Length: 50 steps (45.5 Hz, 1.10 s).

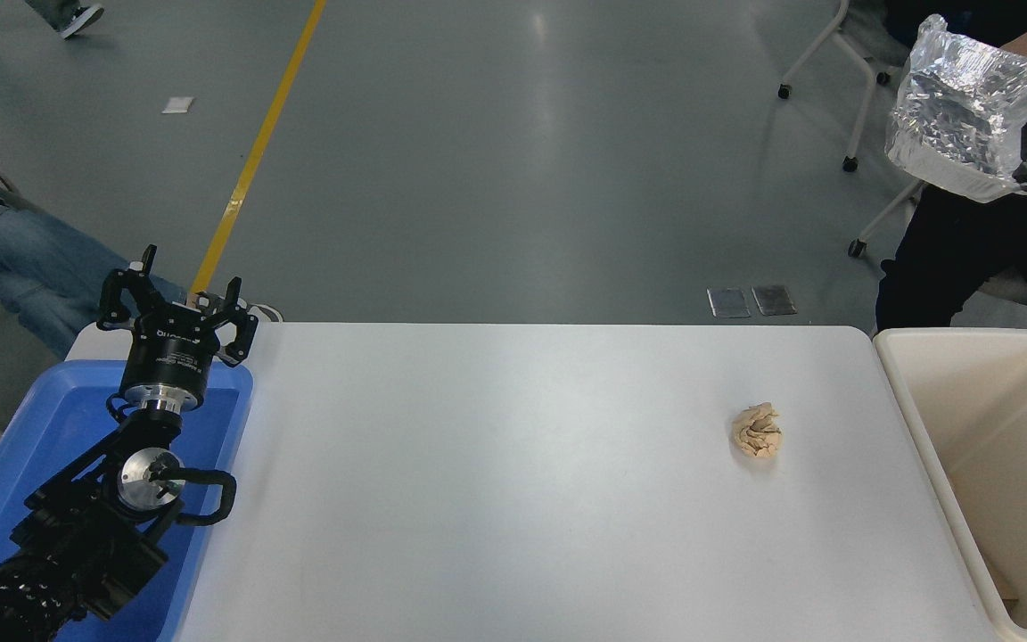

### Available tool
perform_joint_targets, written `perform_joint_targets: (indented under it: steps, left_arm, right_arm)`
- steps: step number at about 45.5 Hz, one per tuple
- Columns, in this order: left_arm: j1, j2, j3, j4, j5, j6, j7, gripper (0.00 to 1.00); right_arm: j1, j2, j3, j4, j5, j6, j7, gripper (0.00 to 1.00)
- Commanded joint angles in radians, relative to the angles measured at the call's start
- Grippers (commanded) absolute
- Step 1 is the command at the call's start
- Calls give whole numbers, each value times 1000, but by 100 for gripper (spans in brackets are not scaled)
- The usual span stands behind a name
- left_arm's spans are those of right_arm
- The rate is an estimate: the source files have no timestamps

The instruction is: Pick up foil plate and place in dustbin

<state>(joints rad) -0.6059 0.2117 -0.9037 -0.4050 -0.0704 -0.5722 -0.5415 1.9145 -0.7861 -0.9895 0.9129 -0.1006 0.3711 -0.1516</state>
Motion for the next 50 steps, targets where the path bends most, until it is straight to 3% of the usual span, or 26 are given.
perform_joint_targets:
  steps: [1,10,25,38,50]
  left_arm:
    - [0,0,-1,0,0,0,0,99]
    - [0,0,-1,0,0,0,0,99]
    - [0,0,0,0,0,0,0,99]
    - [0,0,0,0,0,0,0,99]
    - [0,0,-1,0,0,0,0,99]
  right_arm:
    - [-86,-1,2,-92,1,-3,-8,0]
    - [-320,33,46,-344,18,-20,-9,0]
    - [-771,157,252,-703,165,-159,-9,0]
    - [-1014,225,453,-740,196,-369,-9,0]
    - [-1219,340,591,-822,236,-451,-8,0]
